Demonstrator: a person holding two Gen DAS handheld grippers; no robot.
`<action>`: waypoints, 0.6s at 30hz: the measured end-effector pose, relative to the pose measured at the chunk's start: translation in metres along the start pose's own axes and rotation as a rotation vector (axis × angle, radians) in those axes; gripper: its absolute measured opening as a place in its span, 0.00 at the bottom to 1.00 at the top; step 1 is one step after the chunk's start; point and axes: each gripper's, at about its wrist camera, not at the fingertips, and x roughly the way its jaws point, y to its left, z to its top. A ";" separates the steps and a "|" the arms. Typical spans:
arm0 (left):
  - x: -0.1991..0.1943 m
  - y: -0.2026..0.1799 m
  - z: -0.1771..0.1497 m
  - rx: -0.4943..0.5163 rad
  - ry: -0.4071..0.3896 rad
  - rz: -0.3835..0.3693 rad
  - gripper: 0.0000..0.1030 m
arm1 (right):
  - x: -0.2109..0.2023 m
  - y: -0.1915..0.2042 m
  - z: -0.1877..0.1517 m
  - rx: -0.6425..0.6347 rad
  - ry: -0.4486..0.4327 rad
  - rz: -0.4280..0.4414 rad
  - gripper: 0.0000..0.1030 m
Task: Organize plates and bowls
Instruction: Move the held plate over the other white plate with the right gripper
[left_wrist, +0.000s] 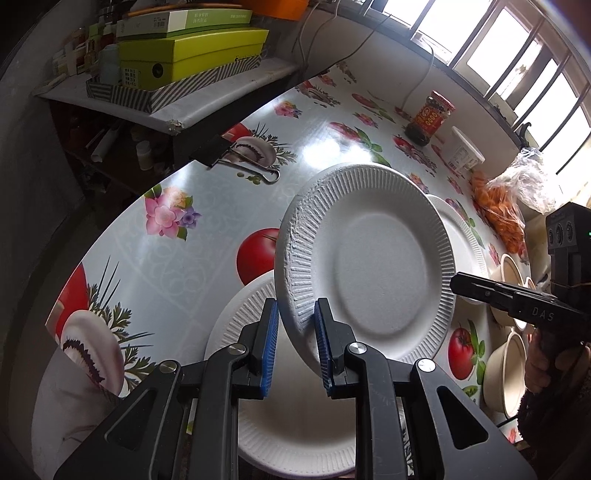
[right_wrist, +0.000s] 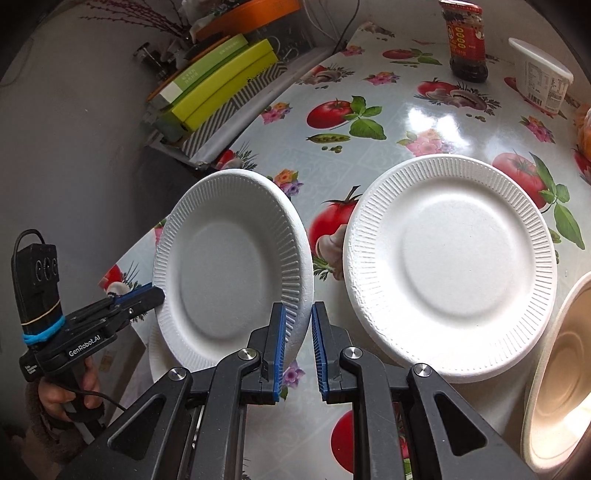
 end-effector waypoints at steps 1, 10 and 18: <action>-0.001 0.002 -0.002 -0.005 0.000 0.000 0.20 | 0.001 0.001 -0.002 -0.001 0.003 0.003 0.14; -0.012 0.014 -0.025 -0.015 0.004 0.016 0.20 | 0.009 0.020 -0.022 -0.033 0.042 0.002 0.14; -0.013 0.026 -0.038 -0.024 0.018 0.032 0.20 | 0.017 0.034 -0.036 -0.047 0.063 0.008 0.14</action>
